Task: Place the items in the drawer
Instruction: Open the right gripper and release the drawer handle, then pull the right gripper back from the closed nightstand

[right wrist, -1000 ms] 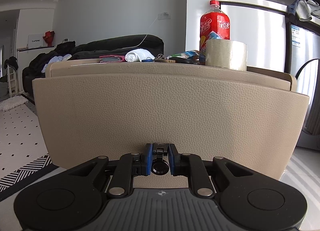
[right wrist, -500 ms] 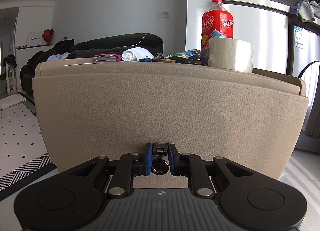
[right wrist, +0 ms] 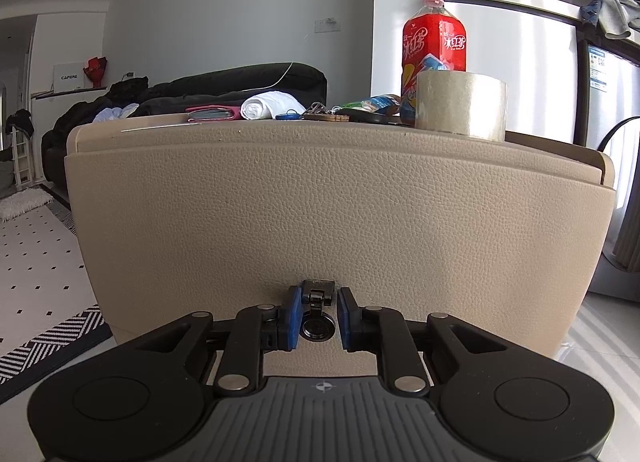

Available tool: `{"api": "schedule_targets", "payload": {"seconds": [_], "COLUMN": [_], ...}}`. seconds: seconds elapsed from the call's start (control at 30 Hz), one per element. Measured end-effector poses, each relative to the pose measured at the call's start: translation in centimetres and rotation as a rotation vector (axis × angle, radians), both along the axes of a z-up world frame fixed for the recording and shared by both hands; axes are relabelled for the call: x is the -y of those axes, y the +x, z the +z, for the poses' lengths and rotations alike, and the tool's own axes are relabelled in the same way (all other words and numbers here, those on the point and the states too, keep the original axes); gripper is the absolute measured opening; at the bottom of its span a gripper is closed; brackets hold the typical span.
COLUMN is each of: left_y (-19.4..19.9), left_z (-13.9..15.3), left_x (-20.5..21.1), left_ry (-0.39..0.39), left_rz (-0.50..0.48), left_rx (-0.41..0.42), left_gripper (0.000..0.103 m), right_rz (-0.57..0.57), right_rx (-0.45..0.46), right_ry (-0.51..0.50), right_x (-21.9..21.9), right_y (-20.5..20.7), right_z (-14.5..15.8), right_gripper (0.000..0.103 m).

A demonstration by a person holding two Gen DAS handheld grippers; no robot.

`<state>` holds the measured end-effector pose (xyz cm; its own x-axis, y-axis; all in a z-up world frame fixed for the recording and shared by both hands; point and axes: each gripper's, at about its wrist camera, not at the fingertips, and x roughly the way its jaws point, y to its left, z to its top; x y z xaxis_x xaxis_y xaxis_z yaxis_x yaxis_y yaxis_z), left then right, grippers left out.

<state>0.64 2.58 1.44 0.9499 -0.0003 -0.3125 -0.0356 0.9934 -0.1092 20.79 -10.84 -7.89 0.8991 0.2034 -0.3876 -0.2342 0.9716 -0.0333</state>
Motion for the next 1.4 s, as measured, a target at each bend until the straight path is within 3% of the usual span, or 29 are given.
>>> {"api": "schedule_targets", "payload": {"seconds": [0.3,0.67,1.4], "left_y": [0.1,0.4,1.2], "left_z": [-0.1,-0.5,-1.0], "left_x": [-0.2,-0.1,0.9], "left_ry": [-0.006,-0.014,-0.003], "left_rz": [-0.005,-0.007,-0.021], "left_rx": [-0.002,-0.010,-0.017], "left_gripper": [0.103,0.103,0.103], "right_rz": [-0.011,0.006,-0.007], "right_rx": [-0.011,0.010,0.034], "right_ry": [0.020,0.041,0.089], "right_x": [2.2,4.6,7.4], "right_y": [-2.5,-7.0,-13.6], "right_z": [0.3,2.8,6.5], "right_gripper": [0.021,0.021,0.029]}}
